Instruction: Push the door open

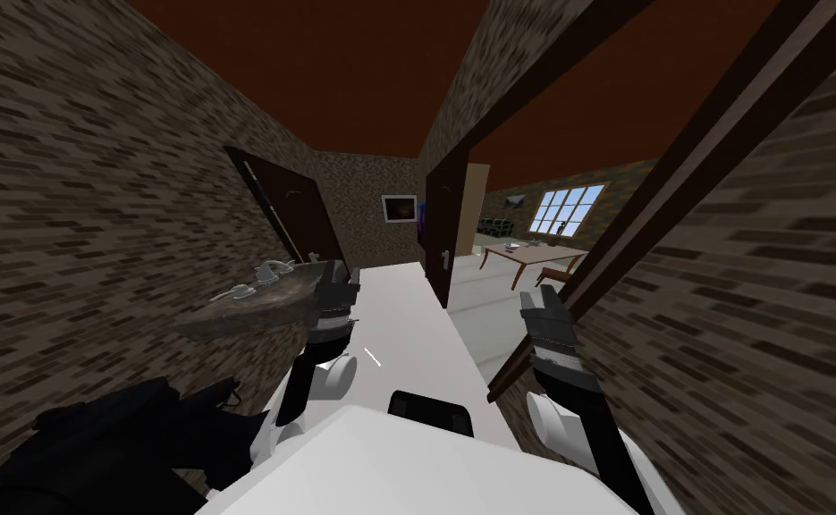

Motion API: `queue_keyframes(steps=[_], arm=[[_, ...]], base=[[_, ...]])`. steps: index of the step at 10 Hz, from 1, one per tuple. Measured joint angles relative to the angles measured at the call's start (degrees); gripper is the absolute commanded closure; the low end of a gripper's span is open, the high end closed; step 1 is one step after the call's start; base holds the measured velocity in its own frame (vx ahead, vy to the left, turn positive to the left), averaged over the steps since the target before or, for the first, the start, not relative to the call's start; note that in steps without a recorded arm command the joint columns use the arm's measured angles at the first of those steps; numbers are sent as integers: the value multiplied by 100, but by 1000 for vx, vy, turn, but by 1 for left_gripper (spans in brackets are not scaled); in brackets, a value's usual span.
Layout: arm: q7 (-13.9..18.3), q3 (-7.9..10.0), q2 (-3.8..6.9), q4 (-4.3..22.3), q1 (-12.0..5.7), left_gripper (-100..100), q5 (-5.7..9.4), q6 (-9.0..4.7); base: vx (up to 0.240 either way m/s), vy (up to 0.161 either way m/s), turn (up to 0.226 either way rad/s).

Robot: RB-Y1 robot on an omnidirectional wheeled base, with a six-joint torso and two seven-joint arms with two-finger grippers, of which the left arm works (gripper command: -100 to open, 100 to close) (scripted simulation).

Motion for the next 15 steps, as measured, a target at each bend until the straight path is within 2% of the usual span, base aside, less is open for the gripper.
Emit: queue_keyframes(steps=[4, 5, 6, 8, 11, 12, 14, 15], arm=[[-59, -158, 109, 330, -193, -100, 55, 30], [-79, -217, 127, 472, -257, -100, 60, -1], [-85, -227, 171, 568, -346, -100, 97, 30], [-129, -374, 212, 827, -439, -100, 119, -9], [-151, -449, 309, 1181, -680, -100, 204, 31], [-185, -553, 308, 1290, -697, -100, 202, 0], [-223, -630, 340, 1517, -845, -100, 236, 8], [-248, -691, 347, 1712, -960, -100, 253, -10]], base=[[132, 73, -81], [164, 55, -99], [155, 55, -97], [137, 64, -77], [124, 66, -93], [119, 67, -90], [122, 57, -92], [173, 77, -150]])
